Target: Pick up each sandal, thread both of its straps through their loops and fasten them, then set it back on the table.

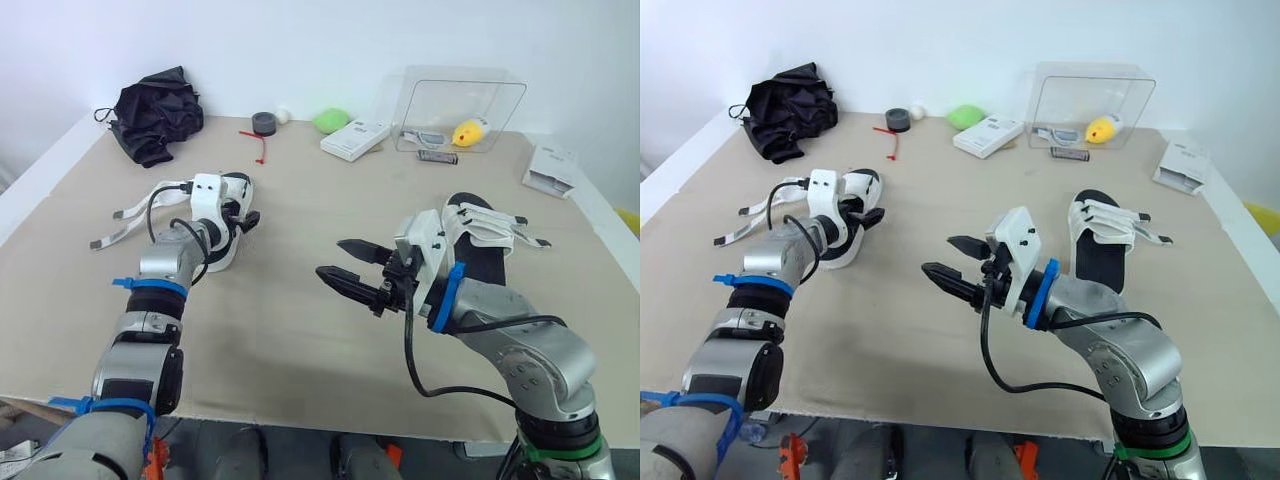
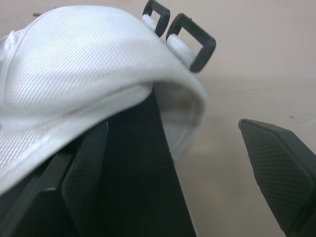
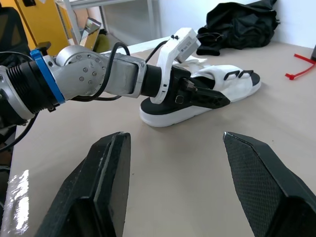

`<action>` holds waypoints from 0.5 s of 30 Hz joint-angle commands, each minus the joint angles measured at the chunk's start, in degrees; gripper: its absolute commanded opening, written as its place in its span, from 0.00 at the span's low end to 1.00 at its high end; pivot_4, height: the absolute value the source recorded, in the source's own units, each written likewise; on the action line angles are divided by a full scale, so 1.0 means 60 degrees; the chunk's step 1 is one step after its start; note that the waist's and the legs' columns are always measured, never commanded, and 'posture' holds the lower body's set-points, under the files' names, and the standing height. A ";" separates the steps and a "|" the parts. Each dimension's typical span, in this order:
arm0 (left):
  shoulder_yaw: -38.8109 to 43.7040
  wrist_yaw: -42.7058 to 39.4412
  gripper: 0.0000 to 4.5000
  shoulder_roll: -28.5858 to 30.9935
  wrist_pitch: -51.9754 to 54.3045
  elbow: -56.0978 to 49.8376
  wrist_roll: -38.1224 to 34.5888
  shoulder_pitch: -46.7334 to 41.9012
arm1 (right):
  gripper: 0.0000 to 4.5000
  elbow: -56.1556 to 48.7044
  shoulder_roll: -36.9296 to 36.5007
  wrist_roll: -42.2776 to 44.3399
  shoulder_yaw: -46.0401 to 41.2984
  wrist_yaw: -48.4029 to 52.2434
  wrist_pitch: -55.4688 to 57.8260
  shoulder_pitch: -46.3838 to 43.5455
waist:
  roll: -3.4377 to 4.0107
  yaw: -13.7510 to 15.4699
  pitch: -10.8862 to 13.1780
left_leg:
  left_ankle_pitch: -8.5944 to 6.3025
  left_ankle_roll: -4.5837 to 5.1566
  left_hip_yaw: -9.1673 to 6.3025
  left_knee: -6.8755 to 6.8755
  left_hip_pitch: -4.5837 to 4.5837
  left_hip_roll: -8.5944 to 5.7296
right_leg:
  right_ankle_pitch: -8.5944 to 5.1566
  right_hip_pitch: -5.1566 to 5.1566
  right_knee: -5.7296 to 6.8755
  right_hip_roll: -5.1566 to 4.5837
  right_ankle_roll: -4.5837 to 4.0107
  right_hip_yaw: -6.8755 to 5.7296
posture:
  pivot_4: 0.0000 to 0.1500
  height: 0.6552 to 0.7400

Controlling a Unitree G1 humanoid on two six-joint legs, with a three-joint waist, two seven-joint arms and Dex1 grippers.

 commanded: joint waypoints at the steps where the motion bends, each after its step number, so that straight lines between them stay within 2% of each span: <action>1: 0.0175 0.0030 0.96 -0.0300 -0.0750 0.1413 0.0190 -0.0622 | 0.72 -0.0410 0.0040 0.0023 -0.0087 -0.0131 -0.0264 -0.0201 | -0.0002 0.0004 -0.0001 | 0.0001 -0.0001 -0.0001 0.0000 0.0000 -0.0001 | 0.0000 0.0000 0.0000 0.0000 0.0001 -0.0002 | 1.00 1.00; 4: 0.0553 0.0205 0.79 -0.0447 -0.1386 0.2348 0.0143 -0.1090 | 0.72 -0.0301 0.0019 -0.0098 -0.0022 -0.0206 -0.0317 -0.0156 | -0.0003 0.0016 -0.0001 | 0.0004 -0.0003 -0.0002 0.0001 -0.0003 -0.0008 | 0.0002 0.0001 -0.0001 -0.0008 0.0005 -0.0007 | 1.00 1.00; 9: 0.0848 0.0173 0.32 -0.0471 -0.1907 0.3114 0.0192 -0.1409 | 0.72 -0.0314 0.0059 -0.0137 -0.0039 -0.0275 -0.0336 -0.0098 | -0.0003 0.0013 -0.0001 | 0.0003 -0.0005 -0.0003 0.0000 -0.0010 -0.0016 | 0.0003 -0.0001 -0.0001 -0.0016 0.0005 -0.0008 | 1.00 1.00; 10: 0.0901 0.0145 0.27 -0.0478 -0.1981 0.3195 0.0187 -0.1440 | 0.72 -0.0315 0.0056 -0.0142 -0.0048 -0.0287 -0.0336 -0.0089 | -0.0003 0.0013 -0.0001 | 0.0003 -0.0005 -0.0003 0.0000 -0.0011 -0.0018 | 0.0003 -0.0001 -0.0002 -0.0017 0.0004 -0.0009 | 1.00 1.00; 11: 0.0924 0.0114 0.16 -0.0477 -0.2052 0.3253 0.0213 -0.1460 | 0.72 -0.0316 0.0046 -0.0145 -0.0060 -0.0299 -0.0338 -0.0071 | -0.0003 0.0013 -0.0001 | 0.0002 -0.0005 -0.0004 0.0000 -0.0013 -0.0021 | 0.0004 -0.0001 -0.0002 -0.0021 0.0004 -0.0010 | 1.00 1.00; 13: 0.0952 0.0076 0.02 -0.0452 -0.2153 0.3333 0.0250 -0.1480 | 0.72 -0.0322 0.0027 -0.0129 -0.0096 -0.0307 -0.0350 -0.0029 | -0.0003 0.0013 -0.0001 | 0.0003 -0.0005 -0.0003 0.0000 -0.0013 -0.0031 | 0.0004 0.0000 -0.0001 -0.0031 0.0005 -0.0009 | 1.00 1.00; 15: 0.0930 0.0039 0.02 -0.0426 -0.2220 0.3387 0.0309 -0.1498 | 0.72 -0.0311 0.0013 -0.0097 -0.0141 -0.0306 -0.0347 -0.0025 | -0.0003 0.0008 -0.0001 | 0.0004 -0.0007 -0.0001 0.0001 -0.0013 -0.0034 | 0.0007 0.0000 -0.0001 -0.0035 0.0010 -0.0008 | 1.00 1.00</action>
